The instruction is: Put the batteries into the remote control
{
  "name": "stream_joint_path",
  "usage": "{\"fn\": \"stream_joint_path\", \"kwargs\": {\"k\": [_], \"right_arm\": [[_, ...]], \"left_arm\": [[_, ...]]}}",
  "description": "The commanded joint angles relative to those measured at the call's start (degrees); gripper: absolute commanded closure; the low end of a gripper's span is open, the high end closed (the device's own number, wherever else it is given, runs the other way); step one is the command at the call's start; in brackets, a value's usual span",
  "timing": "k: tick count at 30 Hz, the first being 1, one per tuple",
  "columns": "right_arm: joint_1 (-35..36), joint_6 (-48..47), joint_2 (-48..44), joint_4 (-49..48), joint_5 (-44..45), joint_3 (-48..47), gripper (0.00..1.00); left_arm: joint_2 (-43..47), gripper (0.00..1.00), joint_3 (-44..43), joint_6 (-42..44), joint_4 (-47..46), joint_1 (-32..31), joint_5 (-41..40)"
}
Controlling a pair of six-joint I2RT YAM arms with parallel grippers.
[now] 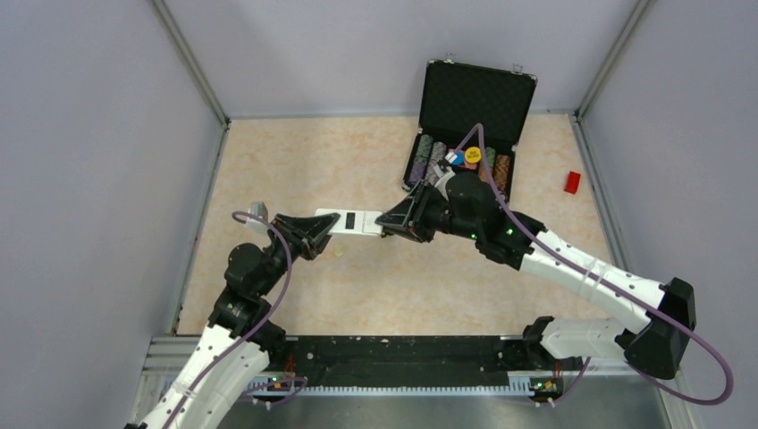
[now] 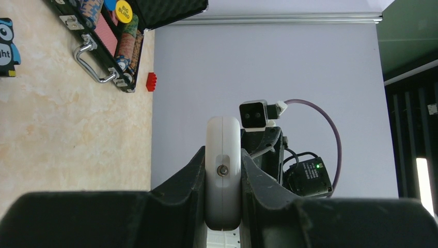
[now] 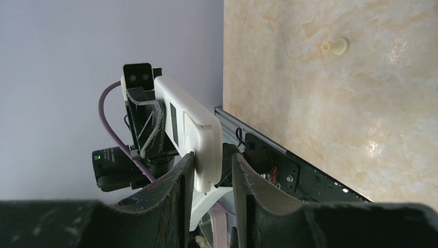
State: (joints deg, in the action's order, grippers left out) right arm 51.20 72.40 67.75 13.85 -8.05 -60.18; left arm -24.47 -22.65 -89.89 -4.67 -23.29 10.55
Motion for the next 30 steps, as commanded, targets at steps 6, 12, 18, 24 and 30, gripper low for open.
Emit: {"fn": "stream_joint_path", "kwargs": {"k": [6,12,18,24,30], "right_arm": [[-0.23,-2.10,0.04,-0.56,-0.65,-2.63,0.67],[-0.28,-2.72,0.13,-2.40,-1.62,-1.22,0.64],[-0.29,-5.19,0.34,-5.15,-4.04,0.22,0.63],[-0.23,-7.54,-0.33,-8.08,-5.63,2.86,0.65],[-0.29,-8.32,-3.26,-12.59,-5.19,7.02,0.69]], "left_arm": [[0.59,1.00,-0.63,-0.55,-5.74,0.04,0.65],[0.13,1.00,-1.17,-1.20,-6.03,0.00,1.44],[-0.78,1.00,-2.13,-2.94,-6.43,0.00,2.53],[-1.37,1.00,-3.07,-5.89,-7.10,0.00,3.43],[-1.10,1.00,-3.24,-7.88,-7.70,0.00,3.56]]}}
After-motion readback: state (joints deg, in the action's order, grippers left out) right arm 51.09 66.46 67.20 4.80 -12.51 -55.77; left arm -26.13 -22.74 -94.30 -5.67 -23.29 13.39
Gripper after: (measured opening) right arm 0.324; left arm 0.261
